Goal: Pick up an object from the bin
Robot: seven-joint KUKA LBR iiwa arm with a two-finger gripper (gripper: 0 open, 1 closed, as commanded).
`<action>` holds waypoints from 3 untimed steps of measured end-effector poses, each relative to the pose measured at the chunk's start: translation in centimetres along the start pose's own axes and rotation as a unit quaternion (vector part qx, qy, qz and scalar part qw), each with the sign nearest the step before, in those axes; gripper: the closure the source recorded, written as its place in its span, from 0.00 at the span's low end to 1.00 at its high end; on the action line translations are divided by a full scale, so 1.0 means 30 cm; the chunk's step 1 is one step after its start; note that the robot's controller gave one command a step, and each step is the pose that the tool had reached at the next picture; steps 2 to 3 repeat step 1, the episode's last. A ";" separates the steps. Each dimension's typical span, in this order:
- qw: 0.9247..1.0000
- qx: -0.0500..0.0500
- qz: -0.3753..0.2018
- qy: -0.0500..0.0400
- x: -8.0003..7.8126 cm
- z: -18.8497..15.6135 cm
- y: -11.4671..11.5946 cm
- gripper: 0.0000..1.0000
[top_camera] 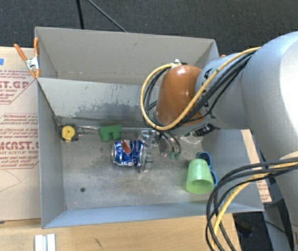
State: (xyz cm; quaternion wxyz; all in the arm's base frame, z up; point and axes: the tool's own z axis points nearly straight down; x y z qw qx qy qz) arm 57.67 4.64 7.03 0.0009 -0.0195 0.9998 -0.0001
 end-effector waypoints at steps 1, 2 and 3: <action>1.000 0.000 0.000 -0.002 -0.005 -0.148 0.001 1.00; 1.000 0.000 0.000 -0.002 -0.005 -0.148 0.001 1.00; 1.000 0.000 0.000 -0.002 -0.005 -0.148 0.001 1.00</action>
Offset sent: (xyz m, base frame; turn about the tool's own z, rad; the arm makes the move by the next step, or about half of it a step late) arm 0.0000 0.0001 0.0419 0.0000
